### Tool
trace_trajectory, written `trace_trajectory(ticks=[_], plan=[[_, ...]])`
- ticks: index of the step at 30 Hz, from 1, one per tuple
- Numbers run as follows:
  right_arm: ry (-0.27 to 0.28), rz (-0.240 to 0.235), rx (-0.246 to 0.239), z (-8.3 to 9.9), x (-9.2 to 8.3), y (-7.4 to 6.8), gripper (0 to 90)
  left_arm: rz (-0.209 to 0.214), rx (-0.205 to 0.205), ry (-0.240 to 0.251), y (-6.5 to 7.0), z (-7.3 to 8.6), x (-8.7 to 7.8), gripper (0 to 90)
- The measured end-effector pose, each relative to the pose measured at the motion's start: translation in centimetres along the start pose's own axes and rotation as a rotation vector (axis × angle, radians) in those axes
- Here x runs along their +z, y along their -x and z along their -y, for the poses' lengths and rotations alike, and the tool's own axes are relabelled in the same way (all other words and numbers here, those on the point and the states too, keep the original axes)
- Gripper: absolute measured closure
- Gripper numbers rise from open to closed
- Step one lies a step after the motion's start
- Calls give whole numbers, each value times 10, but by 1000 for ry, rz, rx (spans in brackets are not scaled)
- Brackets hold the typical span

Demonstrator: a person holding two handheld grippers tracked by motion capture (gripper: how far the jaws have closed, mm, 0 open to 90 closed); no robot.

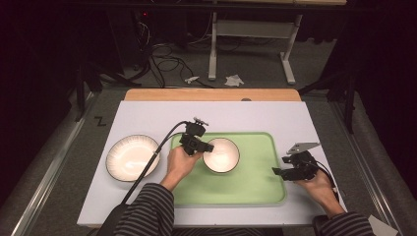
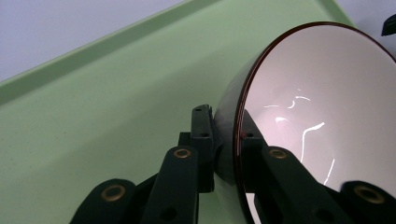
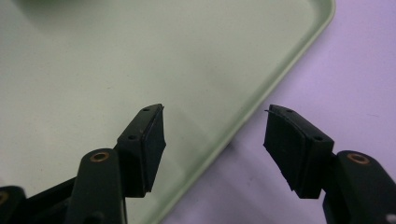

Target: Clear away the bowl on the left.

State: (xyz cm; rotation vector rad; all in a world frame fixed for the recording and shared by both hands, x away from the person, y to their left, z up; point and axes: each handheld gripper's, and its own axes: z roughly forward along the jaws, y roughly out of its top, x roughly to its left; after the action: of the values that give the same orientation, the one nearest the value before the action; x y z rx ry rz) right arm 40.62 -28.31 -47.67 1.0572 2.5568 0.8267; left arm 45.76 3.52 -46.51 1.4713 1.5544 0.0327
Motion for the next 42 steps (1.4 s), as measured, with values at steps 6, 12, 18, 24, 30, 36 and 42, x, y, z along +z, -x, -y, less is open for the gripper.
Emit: trace_trajectory(ticks=[6, 12, 18, 24, 30, 36, 42], plan=[[2, -1, 4, 0, -1, 0, 396, -10, 5, -10, 0, 2, 8, 823], [6, 4, -9, 0, -1, -1, 395, -26, 33, -18, 1, 7, 14, 821], [6, 2, -8, 0, -1, -1, 395, -25, 37, -9, 0, 8, 16, 822], [8, -3, -8, 0, -1, -1, 396, -44, 75, -3, -2, 12, 19, 826], [9, -2, -8, 0, -1, -1, 395, -49, 67, 1, -4, 12, 22, 826], [6, -2, -11, 0, -1, -2, 395, -44, 69, 9, -5, 13, 23, 823], [6, -7, -8, 0, 0, -2, 395, -24, 70, 4, -5, 12, 21, 790]])
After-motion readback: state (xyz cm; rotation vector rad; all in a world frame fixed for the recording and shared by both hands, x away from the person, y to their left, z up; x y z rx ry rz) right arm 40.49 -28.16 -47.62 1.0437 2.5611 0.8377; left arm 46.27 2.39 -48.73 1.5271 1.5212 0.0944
